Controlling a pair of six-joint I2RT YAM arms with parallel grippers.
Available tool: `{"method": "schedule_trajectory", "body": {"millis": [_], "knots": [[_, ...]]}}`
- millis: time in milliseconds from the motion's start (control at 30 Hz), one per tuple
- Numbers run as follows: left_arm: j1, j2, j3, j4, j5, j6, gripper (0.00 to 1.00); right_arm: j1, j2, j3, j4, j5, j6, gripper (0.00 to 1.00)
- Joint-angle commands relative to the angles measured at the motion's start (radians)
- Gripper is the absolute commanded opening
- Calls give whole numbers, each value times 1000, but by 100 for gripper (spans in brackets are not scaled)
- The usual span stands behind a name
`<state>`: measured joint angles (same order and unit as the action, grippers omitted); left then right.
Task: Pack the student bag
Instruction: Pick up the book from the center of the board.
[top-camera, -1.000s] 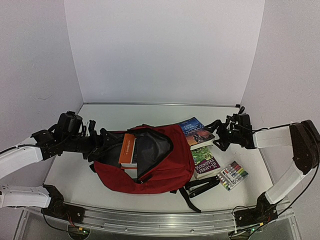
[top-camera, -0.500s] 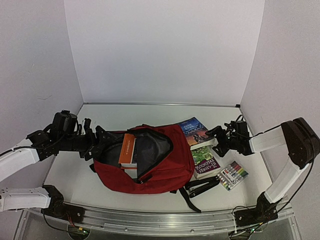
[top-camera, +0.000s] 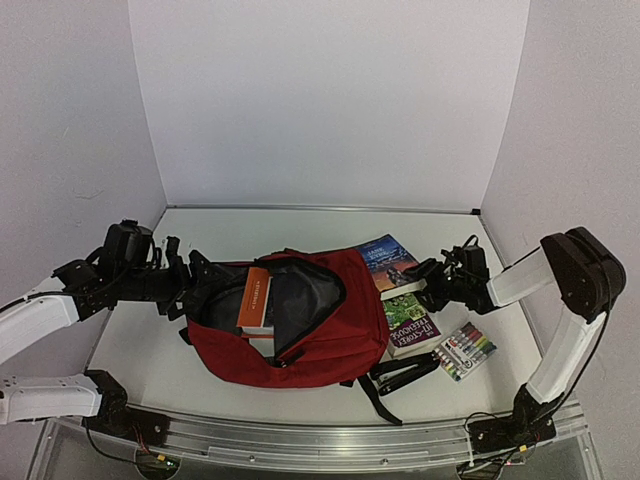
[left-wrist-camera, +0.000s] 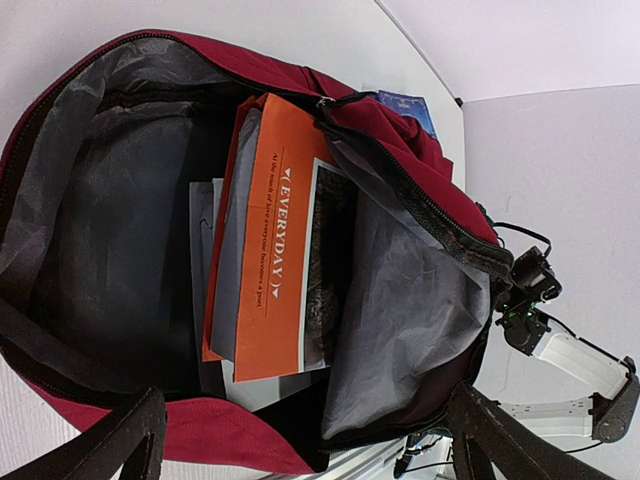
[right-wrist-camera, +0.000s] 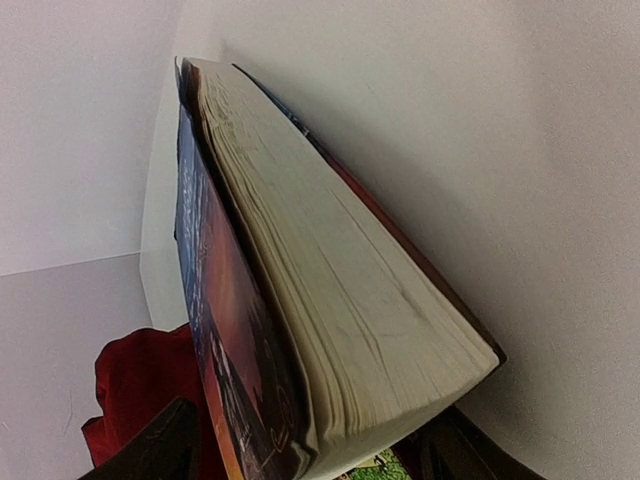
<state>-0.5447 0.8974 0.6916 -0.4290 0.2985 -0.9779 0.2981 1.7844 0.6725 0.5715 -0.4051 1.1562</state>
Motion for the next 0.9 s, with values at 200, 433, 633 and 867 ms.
{"method": "schedule_trajectory", "body": {"millis": [200, 433, 633, 867], "knots": [[14, -11, 47, -60, 2, -3, 98, 6, 77, 66, 164, 11, 48, 43], [18, -18, 75, -78, -5, 8, 98, 6, -35, 76, 176, 76, 27, 11], [21, -26, 103, -75, 10, 46, 98, 7, -188, 101, 120, 105, -48, 0], [24, -34, 142, -45, 87, 141, 97, 7, -441, 184, -171, 153, -270, 0]]}}
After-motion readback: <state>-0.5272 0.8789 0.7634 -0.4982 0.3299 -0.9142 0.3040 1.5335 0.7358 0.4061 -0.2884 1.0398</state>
